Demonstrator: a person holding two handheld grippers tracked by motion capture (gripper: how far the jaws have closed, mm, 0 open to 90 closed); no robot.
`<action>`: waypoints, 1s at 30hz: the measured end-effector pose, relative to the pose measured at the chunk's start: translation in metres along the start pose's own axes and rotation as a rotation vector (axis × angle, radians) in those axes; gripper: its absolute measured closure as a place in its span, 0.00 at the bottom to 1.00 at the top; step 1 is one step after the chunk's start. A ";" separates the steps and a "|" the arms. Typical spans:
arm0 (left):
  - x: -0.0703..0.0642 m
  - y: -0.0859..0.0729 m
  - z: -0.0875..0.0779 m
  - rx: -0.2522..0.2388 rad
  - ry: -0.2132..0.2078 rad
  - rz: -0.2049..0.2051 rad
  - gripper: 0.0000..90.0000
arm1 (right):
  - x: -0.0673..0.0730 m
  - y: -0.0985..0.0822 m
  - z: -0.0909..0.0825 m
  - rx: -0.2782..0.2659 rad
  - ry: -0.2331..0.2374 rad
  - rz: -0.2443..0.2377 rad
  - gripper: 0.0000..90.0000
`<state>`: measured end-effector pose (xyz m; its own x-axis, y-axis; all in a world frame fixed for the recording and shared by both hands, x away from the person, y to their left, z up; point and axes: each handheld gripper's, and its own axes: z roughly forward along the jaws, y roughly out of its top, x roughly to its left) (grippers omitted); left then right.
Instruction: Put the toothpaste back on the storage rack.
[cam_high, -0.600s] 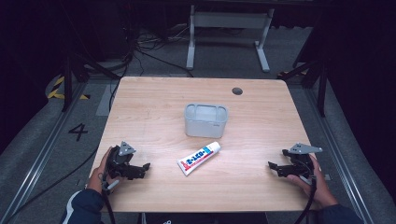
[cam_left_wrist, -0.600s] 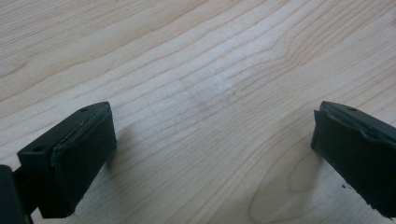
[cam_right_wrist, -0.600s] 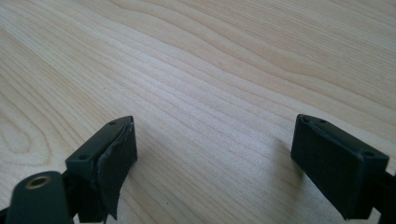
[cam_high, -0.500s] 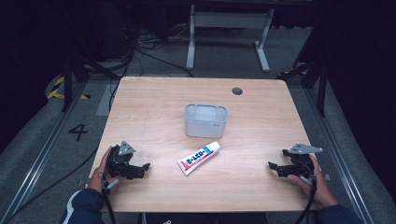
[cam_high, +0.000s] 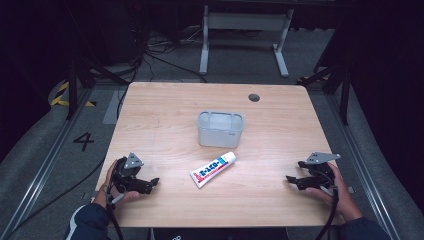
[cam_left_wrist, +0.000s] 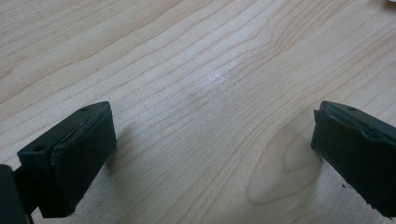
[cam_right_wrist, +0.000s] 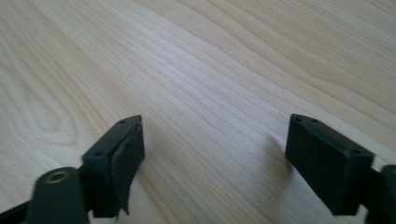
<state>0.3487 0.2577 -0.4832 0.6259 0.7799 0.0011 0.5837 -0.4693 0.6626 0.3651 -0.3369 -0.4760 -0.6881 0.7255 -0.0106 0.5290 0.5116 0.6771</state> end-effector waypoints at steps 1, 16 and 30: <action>0.001 0.000 0.000 -0.004 0.000 0.012 0.00 | 0.000 0.000 0.000 0.000 0.000 0.000 0.25; 0.001 -0.001 0.000 -0.003 -0.002 0.002 0.01 | 0.036 0.045 0.006 -0.002 0.120 -0.181 0.29; 0.001 -0.001 -0.001 0.001 -0.005 0.009 0.01 | 0.083 0.116 0.029 -0.054 0.237 -0.364 0.31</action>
<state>0.3481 0.2593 -0.4831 0.6341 0.7732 0.0032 0.5784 -0.4771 0.6617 0.3843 -0.2040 -0.4195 -0.9234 0.3730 -0.0909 0.2081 0.6852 0.6980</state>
